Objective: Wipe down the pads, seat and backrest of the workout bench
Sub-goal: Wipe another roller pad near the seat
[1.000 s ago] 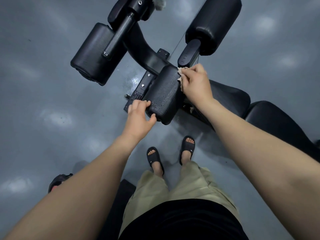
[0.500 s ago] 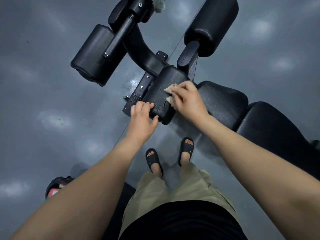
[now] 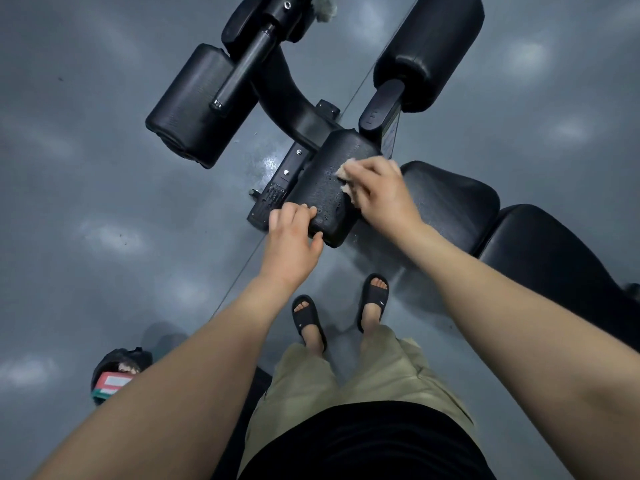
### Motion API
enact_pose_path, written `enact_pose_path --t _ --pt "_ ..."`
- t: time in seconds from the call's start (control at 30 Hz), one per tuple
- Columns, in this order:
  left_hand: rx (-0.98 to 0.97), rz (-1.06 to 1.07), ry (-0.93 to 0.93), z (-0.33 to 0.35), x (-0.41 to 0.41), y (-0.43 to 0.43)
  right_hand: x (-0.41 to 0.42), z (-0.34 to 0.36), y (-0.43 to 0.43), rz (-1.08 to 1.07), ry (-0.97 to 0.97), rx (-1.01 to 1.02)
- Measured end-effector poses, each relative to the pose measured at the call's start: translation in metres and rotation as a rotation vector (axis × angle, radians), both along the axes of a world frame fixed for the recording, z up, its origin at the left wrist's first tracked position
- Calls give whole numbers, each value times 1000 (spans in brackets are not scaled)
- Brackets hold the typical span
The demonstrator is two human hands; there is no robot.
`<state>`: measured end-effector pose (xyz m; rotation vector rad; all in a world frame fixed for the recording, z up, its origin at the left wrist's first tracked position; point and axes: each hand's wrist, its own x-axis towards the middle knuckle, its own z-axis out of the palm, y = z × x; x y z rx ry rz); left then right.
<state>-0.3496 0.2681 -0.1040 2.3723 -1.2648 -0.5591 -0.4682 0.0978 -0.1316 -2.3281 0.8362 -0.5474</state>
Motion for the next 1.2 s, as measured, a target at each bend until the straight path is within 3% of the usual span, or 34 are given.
enact_pose_path --t 0.13,0.57,0.77,1.2 --pt "13 -33 -4 2 2 2 12 11 -31 -193 36 113" --pt "26 -118 45 5 19 9 11 13 8 64 62 -33" --pt "18 -133 77 5 23 9 31 18 -32 -159 128 56" --pt "-81 -31 164 4 47 4 23 10 30 -66 52 23"
